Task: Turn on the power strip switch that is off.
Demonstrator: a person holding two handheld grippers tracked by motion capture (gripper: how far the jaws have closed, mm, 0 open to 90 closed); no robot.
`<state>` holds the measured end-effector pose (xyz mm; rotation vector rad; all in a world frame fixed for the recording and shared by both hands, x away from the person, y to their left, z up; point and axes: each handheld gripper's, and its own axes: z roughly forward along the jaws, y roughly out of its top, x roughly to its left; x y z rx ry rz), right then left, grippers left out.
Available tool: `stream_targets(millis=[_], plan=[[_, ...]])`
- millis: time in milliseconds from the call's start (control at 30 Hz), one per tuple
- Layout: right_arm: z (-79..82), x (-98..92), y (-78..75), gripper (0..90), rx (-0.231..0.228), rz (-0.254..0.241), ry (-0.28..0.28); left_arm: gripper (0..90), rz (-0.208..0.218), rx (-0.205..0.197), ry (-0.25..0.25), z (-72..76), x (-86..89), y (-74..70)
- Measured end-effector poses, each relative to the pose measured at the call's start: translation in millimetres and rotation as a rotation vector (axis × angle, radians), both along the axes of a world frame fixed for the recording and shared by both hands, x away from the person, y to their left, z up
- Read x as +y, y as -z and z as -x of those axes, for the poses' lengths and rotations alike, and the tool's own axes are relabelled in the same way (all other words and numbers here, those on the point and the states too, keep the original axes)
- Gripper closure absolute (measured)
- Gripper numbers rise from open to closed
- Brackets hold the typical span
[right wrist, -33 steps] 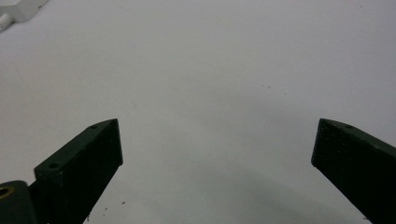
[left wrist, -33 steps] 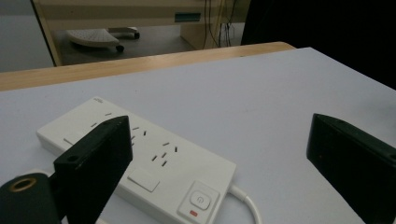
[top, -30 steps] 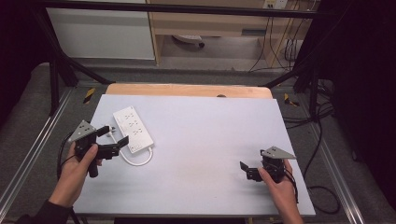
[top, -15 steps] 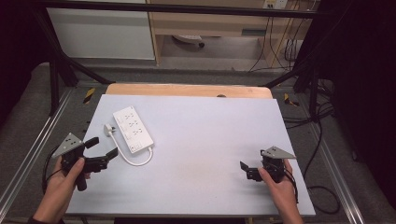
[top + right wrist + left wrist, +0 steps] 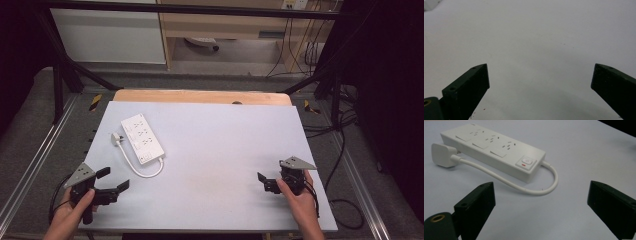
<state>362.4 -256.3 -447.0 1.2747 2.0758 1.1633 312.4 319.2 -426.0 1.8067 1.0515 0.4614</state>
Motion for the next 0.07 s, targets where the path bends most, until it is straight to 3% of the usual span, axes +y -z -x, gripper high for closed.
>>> stream_targets(millis=[67], plan=[[-4.7,1.2,4.0,2.2,0.034,0.021,0.028,7.9,-0.02,0.001,0.009,0.0,-3.0,2.4]])
